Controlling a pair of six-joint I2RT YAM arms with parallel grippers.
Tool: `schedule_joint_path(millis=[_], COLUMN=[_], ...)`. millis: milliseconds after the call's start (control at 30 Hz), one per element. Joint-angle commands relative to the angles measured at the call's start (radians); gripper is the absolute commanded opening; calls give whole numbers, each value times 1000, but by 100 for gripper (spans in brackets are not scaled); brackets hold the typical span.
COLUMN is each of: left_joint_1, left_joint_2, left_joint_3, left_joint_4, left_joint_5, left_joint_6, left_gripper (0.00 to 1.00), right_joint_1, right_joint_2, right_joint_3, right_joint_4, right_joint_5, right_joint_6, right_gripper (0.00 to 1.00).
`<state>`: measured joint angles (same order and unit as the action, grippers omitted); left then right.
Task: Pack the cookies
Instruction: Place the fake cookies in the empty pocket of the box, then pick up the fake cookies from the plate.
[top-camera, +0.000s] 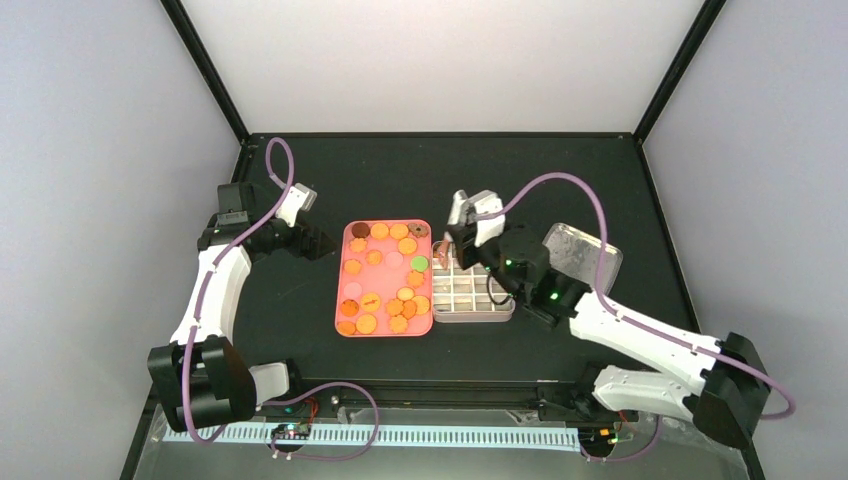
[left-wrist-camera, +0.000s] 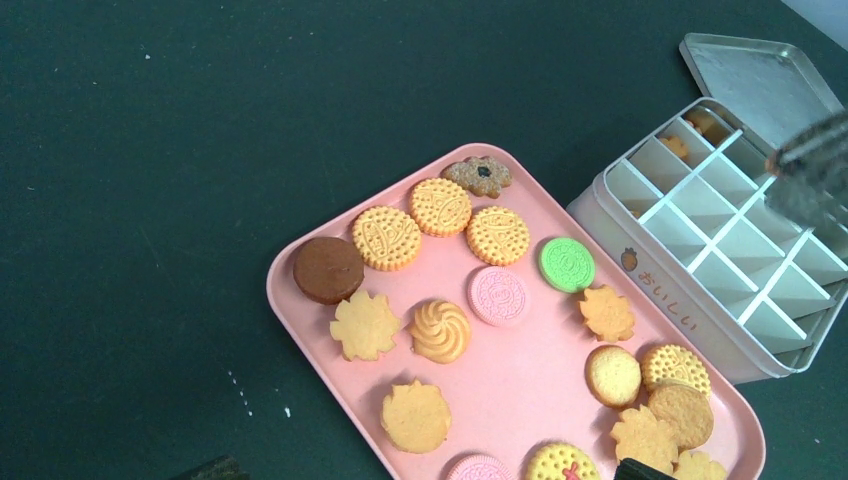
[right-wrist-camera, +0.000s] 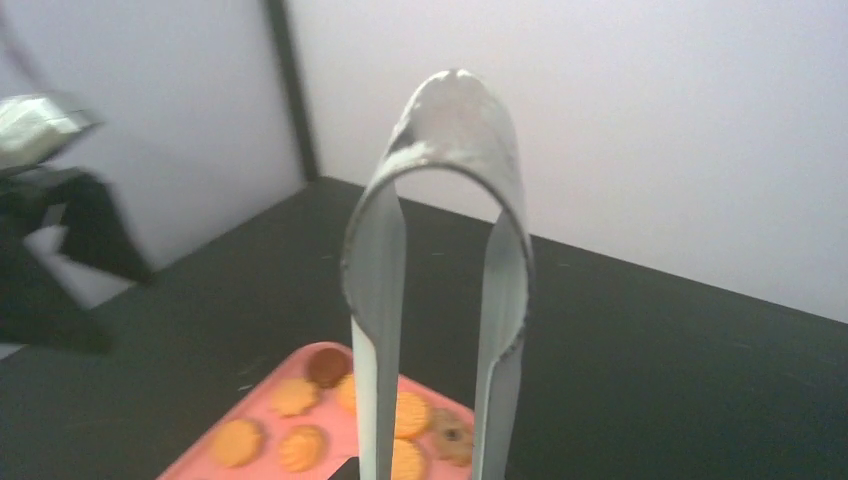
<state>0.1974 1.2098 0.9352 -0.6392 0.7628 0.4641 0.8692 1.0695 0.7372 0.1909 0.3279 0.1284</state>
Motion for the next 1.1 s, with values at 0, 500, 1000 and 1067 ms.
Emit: schedule_joint_path(millis=[0,500,1000,1067], left_joint_1=[10,10,10,10], left_joint_2=[-30,-43,-23,-24], left_joint_3=[40,40,45,46], left_joint_4=[-14,-19,-12,-12], left_joint_5=[5,-11,-2,-1], left_joint_6=[19,27,21,21], left_gripper=[98,98,98,98], right_joint_1=[107,192,239,256], right_joint_2=[75,432,538,548], right_joint_3=[64,181,167,167], right_joint_4=[101,222,216,216], right_joint_5=[-72,-318,-226,-199], right_joint_6=[-7,73,-22,-41], right_gripper=[30,29,33,34])
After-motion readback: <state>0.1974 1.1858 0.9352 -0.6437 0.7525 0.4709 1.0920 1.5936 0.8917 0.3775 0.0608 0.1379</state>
